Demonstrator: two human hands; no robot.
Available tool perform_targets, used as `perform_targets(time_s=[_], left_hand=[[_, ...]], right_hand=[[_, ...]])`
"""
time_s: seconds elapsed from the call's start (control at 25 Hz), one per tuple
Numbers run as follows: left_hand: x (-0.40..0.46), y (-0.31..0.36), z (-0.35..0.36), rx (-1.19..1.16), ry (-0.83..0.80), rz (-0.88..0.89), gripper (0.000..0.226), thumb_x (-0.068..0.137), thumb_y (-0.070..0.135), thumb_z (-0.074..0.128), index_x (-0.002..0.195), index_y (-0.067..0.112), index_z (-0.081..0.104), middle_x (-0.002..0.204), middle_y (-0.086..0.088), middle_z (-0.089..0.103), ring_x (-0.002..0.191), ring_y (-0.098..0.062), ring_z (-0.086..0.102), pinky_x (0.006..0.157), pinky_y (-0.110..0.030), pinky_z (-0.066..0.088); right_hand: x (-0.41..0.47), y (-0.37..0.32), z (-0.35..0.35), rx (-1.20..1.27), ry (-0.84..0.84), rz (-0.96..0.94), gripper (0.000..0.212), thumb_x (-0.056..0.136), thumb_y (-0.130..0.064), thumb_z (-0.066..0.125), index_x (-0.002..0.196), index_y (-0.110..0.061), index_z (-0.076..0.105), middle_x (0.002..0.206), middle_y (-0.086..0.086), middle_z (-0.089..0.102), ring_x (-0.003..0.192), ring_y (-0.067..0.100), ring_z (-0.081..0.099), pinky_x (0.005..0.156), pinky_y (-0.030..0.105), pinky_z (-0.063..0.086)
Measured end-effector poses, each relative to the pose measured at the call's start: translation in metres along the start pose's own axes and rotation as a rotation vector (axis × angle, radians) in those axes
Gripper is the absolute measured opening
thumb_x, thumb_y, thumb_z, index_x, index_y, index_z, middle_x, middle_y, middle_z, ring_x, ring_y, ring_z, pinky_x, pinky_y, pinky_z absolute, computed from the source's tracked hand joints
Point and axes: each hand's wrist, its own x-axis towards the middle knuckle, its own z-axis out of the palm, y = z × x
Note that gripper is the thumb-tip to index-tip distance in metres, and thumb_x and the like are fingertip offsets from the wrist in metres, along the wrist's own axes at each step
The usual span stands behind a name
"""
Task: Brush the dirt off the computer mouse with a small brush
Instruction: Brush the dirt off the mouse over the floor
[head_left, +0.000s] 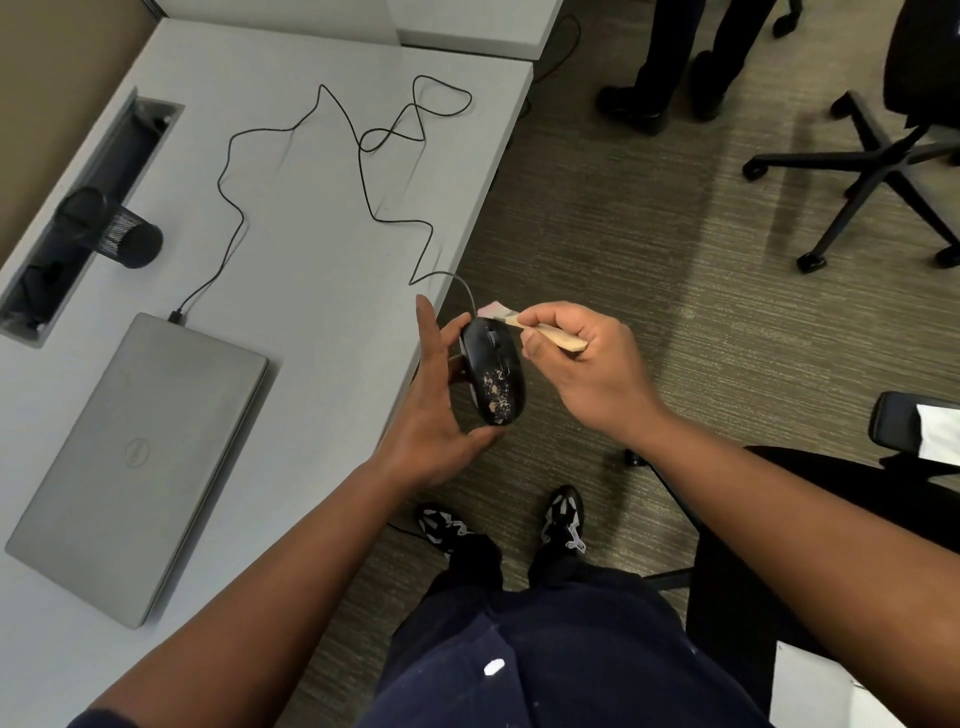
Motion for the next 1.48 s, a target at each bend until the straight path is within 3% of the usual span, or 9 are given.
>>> perform_targets(time_s=[0.12,0.32,0.48,0.6,0.92,1.08,1.24,1.36,1.48], left_hand=[[0.0,0.0,0.0,-0.021,-0.014,-0.014,0.155,0.078,0.021,0.094,0.148,0.054,-0.04,0.173,0.001,0.025,0.143,-0.008,0.052,0.119,-0.041,0.046],[0.0,-0.001,0.001,-0.026,-0.031,-0.031,0.152,0.078,0.022,0.094,0.156,0.042,-0.034,0.173,0.002,0.024,0.14,-0.008,0.055,0.117,-0.044,0.048],[0.002,0.002,0.003,-0.033,-0.019,-0.028,0.151,0.076,0.02,0.095,0.156,0.051,-0.03,0.17,0.013,0.024,0.143,-0.006,0.051,0.119,-0.045,0.045],[0.002,0.003,0.003,-0.023,-0.015,-0.033,0.152,0.076,0.02,0.095,0.153,0.057,-0.03,0.173,0.011,0.02,0.144,-0.004,0.05,0.12,-0.043,0.045],[0.001,-0.003,0.002,-0.054,-0.016,-0.033,0.152,0.074,0.019,0.096,0.161,0.04,-0.027,0.169,0.006,0.031,0.139,-0.013,0.057,0.115,-0.05,0.049],[0.0,-0.002,0.003,-0.043,-0.014,-0.037,0.154,0.073,0.017,0.097,0.163,0.029,-0.027,0.162,0.008,0.038,0.135,-0.012,0.059,0.113,-0.045,0.051],[-0.001,-0.003,0.002,-0.02,-0.008,-0.037,0.155,0.072,0.02,0.098,0.162,0.033,-0.028,0.161,0.009,0.038,0.136,-0.012,0.056,0.115,-0.042,0.048],[0.0,-0.005,0.001,0.012,-0.006,-0.016,0.154,0.071,0.024,0.098,0.163,0.038,-0.025,0.163,0.007,0.038,0.137,-0.014,0.056,0.114,-0.047,0.049],[-0.001,-0.005,-0.001,0.04,-0.015,-0.022,0.15,0.07,0.027,0.098,0.164,0.041,-0.019,0.166,0.006,0.035,0.14,-0.013,0.052,0.114,-0.047,0.048]], right_hand=[[-0.006,0.005,0.007,0.046,-0.006,0.001,0.018,0.102,-0.018,0.065,0.119,-0.023,0.071,0.104,-0.007,0.075,0.094,0.012,0.072,0.083,0.029,0.059],[-0.009,0.01,0.011,0.024,0.002,-0.006,0.02,0.104,-0.023,0.063,0.123,-0.019,0.069,0.108,-0.006,0.074,0.095,0.008,0.069,0.082,0.029,0.057],[-0.01,0.01,0.016,0.042,-0.013,0.001,0.021,0.104,-0.023,0.062,0.123,-0.02,0.069,0.109,-0.006,0.074,0.094,0.011,0.07,0.083,0.041,0.06],[-0.01,0.012,0.016,0.044,0.009,0.002,0.02,0.103,-0.023,0.063,0.122,-0.02,0.07,0.108,-0.006,0.074,0.093,0.013,0.07,0.083,0.046,0.06],[-0.01,0.012,0.015,0.043,-0.021,0.018,0.017,0.102,-0.021,0.064,0.117,-0.023,0.071,0.103,-0.008,0.074,0.087,0.007,0.068,0.078,0.034,0.058],[-0.009,0.011,0.011,0.074,-0.023,0.03,0.017,0.102,-0.018,0.065,0.116,-0.024,0.071,0.1,-0.011,0.074,0.083,0.002,0.068,0.073,0.027,0.057],[-0.007,0.006,0.005,0.163,0.026,0.046,0.017,0.1,-0.015,0.067,0.116,-0.017,0.073,0.095,0.003,0.075,0.071,0.003,0.06,0.063,0.02,0.048],[-0.003,0.0,-0.005,0.231,-0.048,0.066,0.009,0.097,-0.011,0.07,0.1,-0.015,0.077,0.08,-0.002,0.075,0.067,0.005,0.061,0.059,0.02,0.048],[0.005,-0.006,-0.012,0.193,-0.063,0.117,0.017,0.09,-0.006,0.067,0.085,-0.018,0.079,0.084,0.011,0.078,0.071,0.015,0.067,0.061,0.027,0.052]])
